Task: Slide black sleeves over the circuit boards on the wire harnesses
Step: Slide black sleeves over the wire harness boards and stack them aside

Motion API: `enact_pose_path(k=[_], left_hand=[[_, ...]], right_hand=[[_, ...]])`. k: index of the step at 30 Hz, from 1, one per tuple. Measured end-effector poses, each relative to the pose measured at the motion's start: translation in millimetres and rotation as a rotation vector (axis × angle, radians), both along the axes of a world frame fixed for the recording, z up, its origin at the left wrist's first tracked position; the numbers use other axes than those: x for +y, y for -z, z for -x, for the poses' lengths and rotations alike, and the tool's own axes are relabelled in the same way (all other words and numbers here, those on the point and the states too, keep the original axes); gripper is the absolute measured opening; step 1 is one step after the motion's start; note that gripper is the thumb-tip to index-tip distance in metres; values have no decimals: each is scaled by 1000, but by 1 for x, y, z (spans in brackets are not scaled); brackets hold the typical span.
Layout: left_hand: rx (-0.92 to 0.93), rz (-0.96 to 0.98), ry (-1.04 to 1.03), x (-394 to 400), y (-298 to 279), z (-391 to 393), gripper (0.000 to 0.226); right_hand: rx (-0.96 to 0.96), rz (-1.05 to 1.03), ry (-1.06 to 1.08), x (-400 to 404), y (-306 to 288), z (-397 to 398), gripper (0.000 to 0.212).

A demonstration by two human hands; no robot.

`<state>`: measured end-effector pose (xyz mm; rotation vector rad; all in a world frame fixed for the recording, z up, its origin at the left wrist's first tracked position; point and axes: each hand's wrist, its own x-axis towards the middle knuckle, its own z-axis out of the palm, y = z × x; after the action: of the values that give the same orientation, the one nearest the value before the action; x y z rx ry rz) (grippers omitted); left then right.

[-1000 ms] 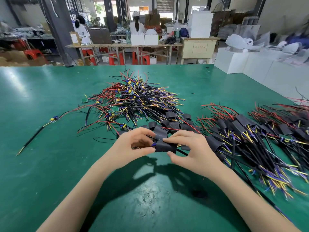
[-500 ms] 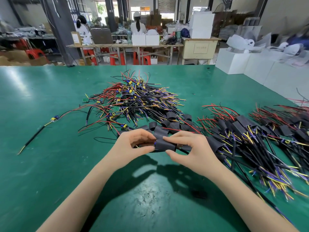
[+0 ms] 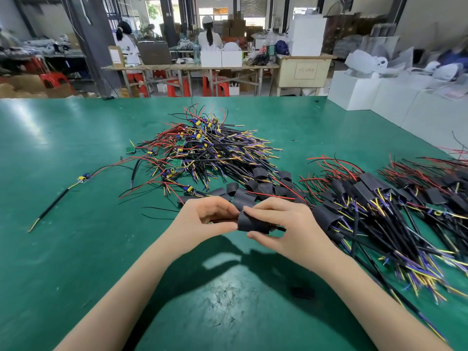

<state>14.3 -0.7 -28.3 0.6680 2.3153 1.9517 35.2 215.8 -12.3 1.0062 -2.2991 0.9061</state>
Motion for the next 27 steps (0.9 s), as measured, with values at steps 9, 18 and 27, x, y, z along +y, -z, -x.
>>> enact_pose_path(k=[9, 18, 27], left_hand=[[105, 33, -11, 5, 2, 0, 23], [159, -31, -237, -11, -2, 9, 25], [157, 35, -207, -11, 0, 10, 25]], right_hand=[[67, -46, 49, 2, -2, -1, 34], [102, -12, 660, 53, -29, 8, 25], [-221, -499, 1052, 82, -25, 11, 22]])
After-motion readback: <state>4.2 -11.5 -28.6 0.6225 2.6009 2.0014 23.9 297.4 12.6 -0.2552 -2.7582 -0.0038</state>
